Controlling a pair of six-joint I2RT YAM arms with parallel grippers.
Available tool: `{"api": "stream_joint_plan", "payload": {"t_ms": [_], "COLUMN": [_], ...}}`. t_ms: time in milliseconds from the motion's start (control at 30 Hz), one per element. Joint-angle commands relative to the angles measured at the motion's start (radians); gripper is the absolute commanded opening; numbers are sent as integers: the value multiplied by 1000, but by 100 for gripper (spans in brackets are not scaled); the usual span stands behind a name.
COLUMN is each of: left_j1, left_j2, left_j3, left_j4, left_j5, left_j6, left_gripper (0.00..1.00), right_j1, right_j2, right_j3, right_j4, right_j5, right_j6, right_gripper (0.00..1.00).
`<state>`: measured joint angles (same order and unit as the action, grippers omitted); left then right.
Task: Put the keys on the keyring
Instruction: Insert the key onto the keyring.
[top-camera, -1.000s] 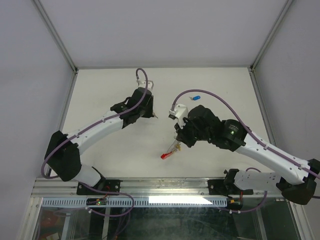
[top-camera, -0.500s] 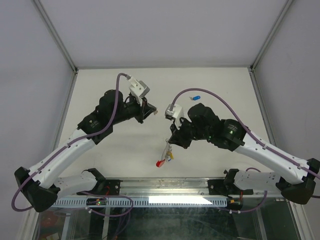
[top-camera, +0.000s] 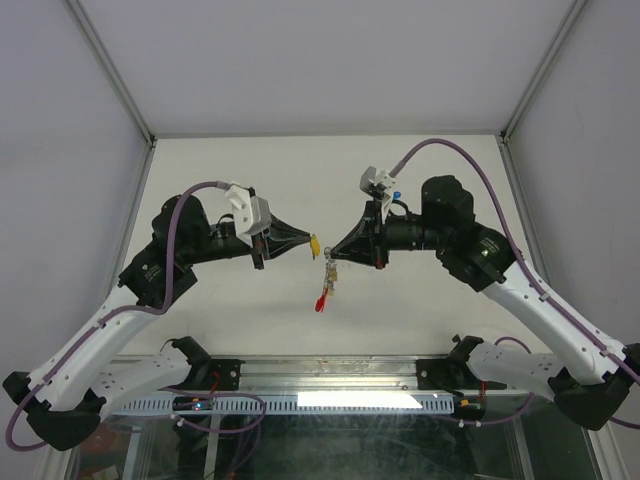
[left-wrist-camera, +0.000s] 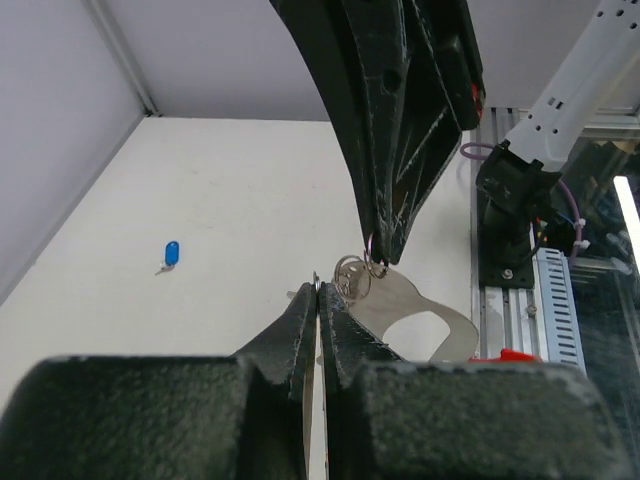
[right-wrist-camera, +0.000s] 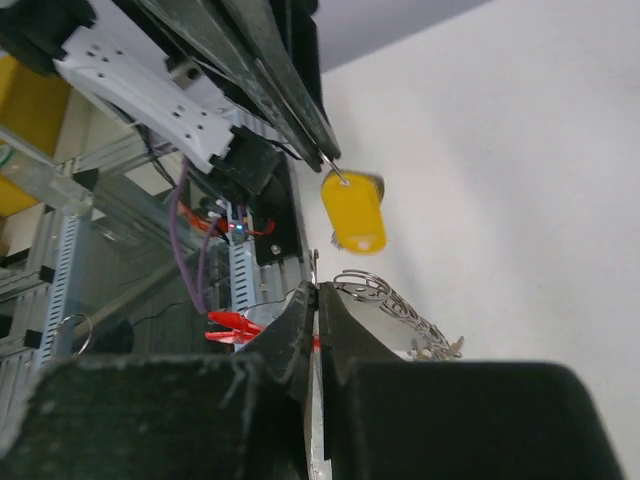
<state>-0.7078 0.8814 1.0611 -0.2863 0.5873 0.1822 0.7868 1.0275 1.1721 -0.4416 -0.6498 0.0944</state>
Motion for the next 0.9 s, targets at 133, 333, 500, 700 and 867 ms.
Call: {"api": "stream_joint_plan", "payload": {"t_ms": [133, 333, 500, 700, 867], "left_j1": [-7, -7, -7, -8, -6], "left_j2": [-18, -9, -7, 4, 15], "left_j3": [45, 55, 59, 64, 62], "left_j4": [79, 97, 121, 138, 155], "left_j5": [169, 196, 208, 237, 265], "left_j6": [37, 34, 25, 13, 4], "left_gripper": [0, 0, 0, 0, 0], "right_j1": [-77, -84, -84, -84, -84], "right_j2": [-23, -14, -1, 17, 21], "right_j3": [-6, -27, -31, -32, -35], "right_j4": [302, 381, 379, 388, 388], "right_j5": [-367, -414, -399, -383, -365], "right_j6": [126, 198, 226, 253, 266], "right_gripper": [0, 0, 0, 0, 0]}}
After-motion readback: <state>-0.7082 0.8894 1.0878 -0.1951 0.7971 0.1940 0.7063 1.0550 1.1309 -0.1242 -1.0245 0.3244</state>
